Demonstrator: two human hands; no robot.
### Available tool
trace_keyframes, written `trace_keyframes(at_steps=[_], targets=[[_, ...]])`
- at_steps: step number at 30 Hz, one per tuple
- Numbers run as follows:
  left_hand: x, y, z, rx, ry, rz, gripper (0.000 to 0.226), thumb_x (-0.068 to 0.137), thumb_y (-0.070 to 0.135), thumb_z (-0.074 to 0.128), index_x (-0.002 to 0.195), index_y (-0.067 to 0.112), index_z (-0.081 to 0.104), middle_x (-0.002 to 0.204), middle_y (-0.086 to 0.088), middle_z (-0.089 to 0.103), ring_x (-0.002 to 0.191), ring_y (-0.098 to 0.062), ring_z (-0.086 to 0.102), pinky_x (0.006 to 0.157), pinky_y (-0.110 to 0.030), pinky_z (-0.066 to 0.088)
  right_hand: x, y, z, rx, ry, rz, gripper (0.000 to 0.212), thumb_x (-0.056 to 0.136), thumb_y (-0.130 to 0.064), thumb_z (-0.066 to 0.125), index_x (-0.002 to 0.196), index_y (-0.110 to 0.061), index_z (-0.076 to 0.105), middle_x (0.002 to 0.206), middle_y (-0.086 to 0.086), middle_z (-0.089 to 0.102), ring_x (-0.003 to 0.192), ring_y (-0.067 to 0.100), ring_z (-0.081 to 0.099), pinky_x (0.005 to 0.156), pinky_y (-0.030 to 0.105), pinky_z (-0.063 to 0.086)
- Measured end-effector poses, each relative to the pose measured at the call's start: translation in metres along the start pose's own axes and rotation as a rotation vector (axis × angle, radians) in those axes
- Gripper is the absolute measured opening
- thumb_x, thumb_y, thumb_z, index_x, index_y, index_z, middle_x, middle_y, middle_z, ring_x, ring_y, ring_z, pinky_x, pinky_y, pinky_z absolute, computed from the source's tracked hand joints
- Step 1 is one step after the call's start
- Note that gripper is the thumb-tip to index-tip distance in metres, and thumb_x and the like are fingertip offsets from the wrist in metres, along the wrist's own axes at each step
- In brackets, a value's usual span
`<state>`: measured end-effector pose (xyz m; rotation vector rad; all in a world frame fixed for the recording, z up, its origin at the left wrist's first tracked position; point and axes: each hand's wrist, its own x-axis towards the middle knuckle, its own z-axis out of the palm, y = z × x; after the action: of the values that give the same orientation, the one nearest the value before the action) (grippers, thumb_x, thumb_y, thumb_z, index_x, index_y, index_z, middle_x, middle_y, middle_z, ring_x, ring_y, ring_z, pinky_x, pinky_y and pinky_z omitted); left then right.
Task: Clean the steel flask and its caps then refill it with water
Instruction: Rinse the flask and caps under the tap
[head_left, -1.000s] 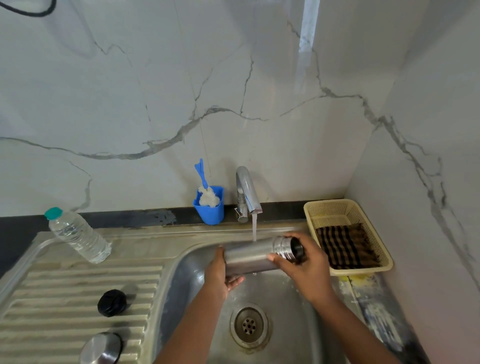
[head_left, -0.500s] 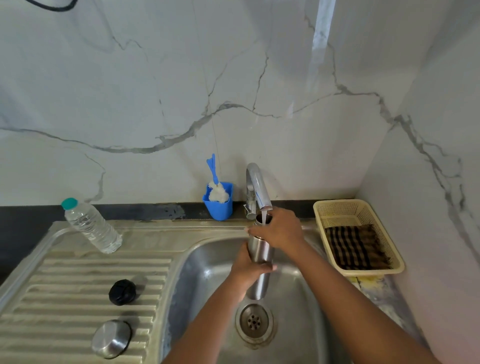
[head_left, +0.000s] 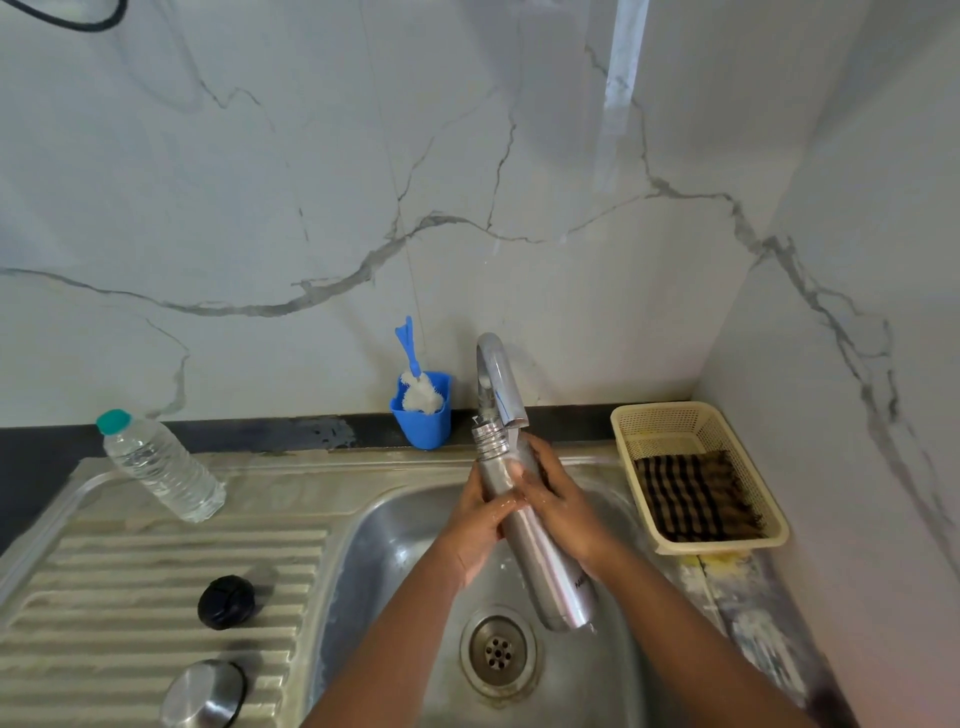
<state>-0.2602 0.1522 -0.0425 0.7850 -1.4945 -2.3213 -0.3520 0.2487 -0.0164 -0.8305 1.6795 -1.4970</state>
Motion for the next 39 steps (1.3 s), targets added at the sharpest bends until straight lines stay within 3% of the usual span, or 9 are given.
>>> trace_keyframes(at_steps=[4,11,13,17,21,25,29,34,39], targets=[[0.001,-0.006,0.000,-0.120,0.000,-0.023,0.075,0.070,0.017,0.082,0.137,0.022,0.049,0.121,-0.011,0.069,0.110,-0.029,0.067,0.087,-0.039,0.055,-0.024,0.034,-0.010,-0.045,0.026,0.079,0.068,0.074,-0.083,0.051,0.129,-0.043,0.051,0.122,-0.006,0.067,0.104,0.006,0.067,0.089,0.030,0.055],[0.008,0.003,0.007,-0.110,0.048,-0.001,0.078,0.060,0.020,0.088,0.129,0.023,0.055,0.112,-0.004,0.072,0.104,-0.023,0.067,0.086,-0.038,0.054,-0.058,0.062,-0.015,0.061,-0.035,0.211,0.057,0.078,-0.035,0.079,0.128,-0.038,0.051,0.119,-0.007,0.067,0.099,0.003,0.068,0.077,0.021,0.055],[0.012,0.007,0.013,-0.090,0.156,0.003,0.074,0.058,0.024,0.092,0.123,0.024,0.058,0.108,-0.003,0.074,0.101,-0.023,0.068,0.082,-0.036,0.053,-0.062,0.071,-0.008,-0.227,0.088,0.148,0.073,0.069,-0.041,0.086,0.131,-0.040,0.047,0.126,-0.008,0.061,0.101,0.004,0.065,0.079,0.022,0.054],[0.020,0.014,0.015,-0.191,0.348,0.033,0.051,0.072,0.010,0.083,0.116,0.016,0.060,0.104,-0.011,0.069,0.091,-0.025,0.066,0.074,-0.035,0.054,-0.059,0.082,-0.004,-0.855,0.283,0.075,0.102,0.060,-0.082,0.059,0.149,-0.041,0.027,0.127,-0.010,0.044,0.111,0.011,0.051,0.087,0.038,0.052],[0.019,0.022,0.011,-0.257,0.312,0.114,0.056,0.064,0.012,0.081,0.116,0.011,0.060,0.097,-0.013,0.067,0.088,-0.026,0.063,0.081,-0.042,0.054,-0.064,0.078,-0.017,-0.206,0.254,0.160,0.063,0.063,-0.081,0.068,0.116,-0.049,0.055,0.126,-0.005,0.057,0.101,0.007,0.062,0.084,0.038,0.059],[0.020,0.021,0.010,-0.331,0.213,0.159,0.078,0.056,0.023,0.088,0.126,0.006,0.056,0.110,-0.017,0.066,0.102,-0.031,0.062,0.099,-0.053,0.048,-0.074,0.082,-0.023,0.613,0.174,0.538,0.050,0.084,-0.050,0.058,0.119,-0.014,0.060,0.108,0.021,0.066,0.082,0.031,0.068,0.059,0.040,0.060],[0.018,0.021,0.018,-0.299,0.256,0.133,0.061,0.061,0.017,0.090,0.115,0.012,0.061,0.099,-0.008,0.069,0.094,-0.023,0.064,0.087,-0.041,0.054,-0.072,0.081,-0.018,0.711,0.198,0.729,0.074,0.095,-0.065,0.036,0.118,0.001,0.058,0.077,0.021,0.061,0.044,0.021,0.053,0.035,0.022,0.041],[0.018,0.027,0.028,-0.176,0.313,0.105,0.047,0.074,0.015,0.083,0.115,0.016,0.060,0.097,-0.003,0.071,0.086,-0.017,0.067,0.075,-0.029,0.054,-0.068,0.095,-0.018,0.769,0.200,0.744,0.072,0.098,-0.061,0.034,0.121,0.003,0.057,0.076,0.022,0.063,0.038,0.018,0.049,0.031,0.019,0.038],[0.024,0.032,0.029,-0.084,0.366,0.087,0.049,0.072,0.019,0.086,0.114,0.018,0.061,0.100,0.001,0.071,0.094,-0.016,0.065,0.085,-0.031,0.050,-0.068,0.101,-0.014,1.029,0.330,0.520,0.053,0.089,-0.037,0.057,0.129,-0.003,0.052,0.120,0.030,0.060,0.094,0.038,0.063,0.061,0.041,0.061]])
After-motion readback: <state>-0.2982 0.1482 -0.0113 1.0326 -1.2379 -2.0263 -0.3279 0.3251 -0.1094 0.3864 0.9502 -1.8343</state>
